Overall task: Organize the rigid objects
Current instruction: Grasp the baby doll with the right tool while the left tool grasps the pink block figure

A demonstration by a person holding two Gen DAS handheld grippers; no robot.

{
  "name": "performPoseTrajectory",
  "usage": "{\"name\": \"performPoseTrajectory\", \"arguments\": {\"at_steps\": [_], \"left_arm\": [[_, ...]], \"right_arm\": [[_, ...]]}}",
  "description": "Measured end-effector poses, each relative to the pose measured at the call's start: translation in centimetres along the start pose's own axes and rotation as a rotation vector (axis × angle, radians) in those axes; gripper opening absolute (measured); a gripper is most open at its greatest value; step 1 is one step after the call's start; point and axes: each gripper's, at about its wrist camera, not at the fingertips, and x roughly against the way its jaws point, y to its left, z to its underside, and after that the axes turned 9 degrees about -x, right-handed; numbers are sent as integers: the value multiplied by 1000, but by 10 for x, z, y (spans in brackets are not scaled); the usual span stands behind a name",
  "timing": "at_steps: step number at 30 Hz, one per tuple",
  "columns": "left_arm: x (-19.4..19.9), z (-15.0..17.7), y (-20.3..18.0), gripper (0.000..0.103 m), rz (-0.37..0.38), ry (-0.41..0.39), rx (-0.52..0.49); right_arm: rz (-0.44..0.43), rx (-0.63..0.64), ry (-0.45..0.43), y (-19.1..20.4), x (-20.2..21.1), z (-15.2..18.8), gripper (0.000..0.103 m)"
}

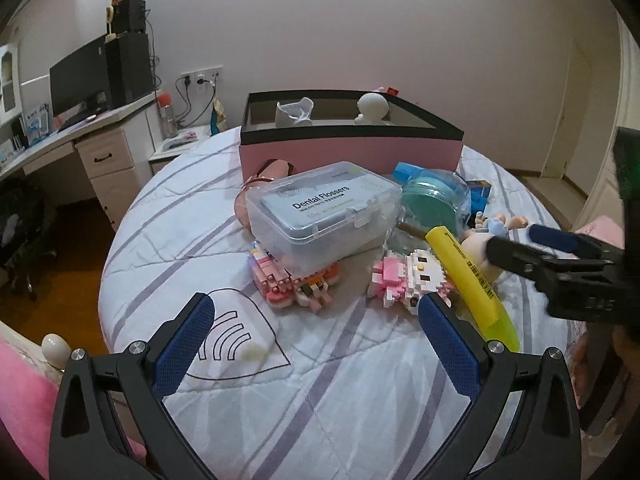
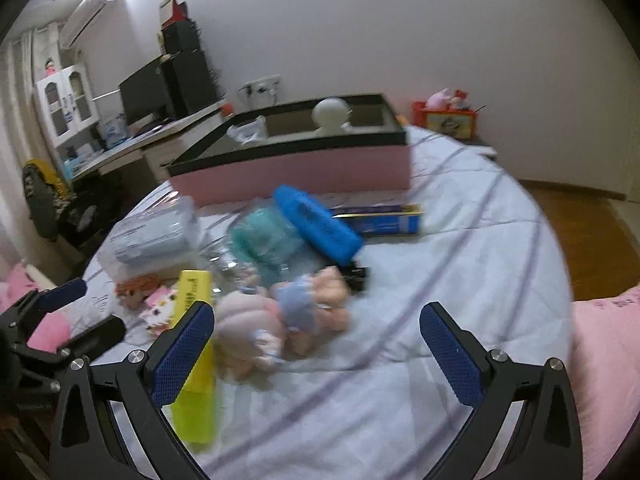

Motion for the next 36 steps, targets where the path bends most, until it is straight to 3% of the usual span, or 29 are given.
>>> {"name": "performPoseTrajectory", "arguments": {"at_steps": [4,6,7,14,19,26,30,36], "left_arm": [[5,0,0,103,13,-6,15],[7,0,-6,103,28,-8,7],[7,0,-9,103,32,-8,3],[0,-3,-38,103,75,16,-19],[-10,-7,-59,103,99,37,-4],[-20,-10,-43,102,14,48,89],[-34,-11,-44,93,-6,94,59],[-45,-18,-49,91,-29,112,42]], "right_arm": [[-13,-10,54,3,-20,0,101],[-58,-22,73,0,-24,-1,82],[-64,-21,75,-1,-24,-2,80],[7,32,50,-10,-11,-1,80],[32,-9,24,-38,0,-2,80],[8,-2,17,-44,1,-2,80],[10,4,21,-46,-3,-1,80],[20,18,17,-44,-3,2,80]]}}
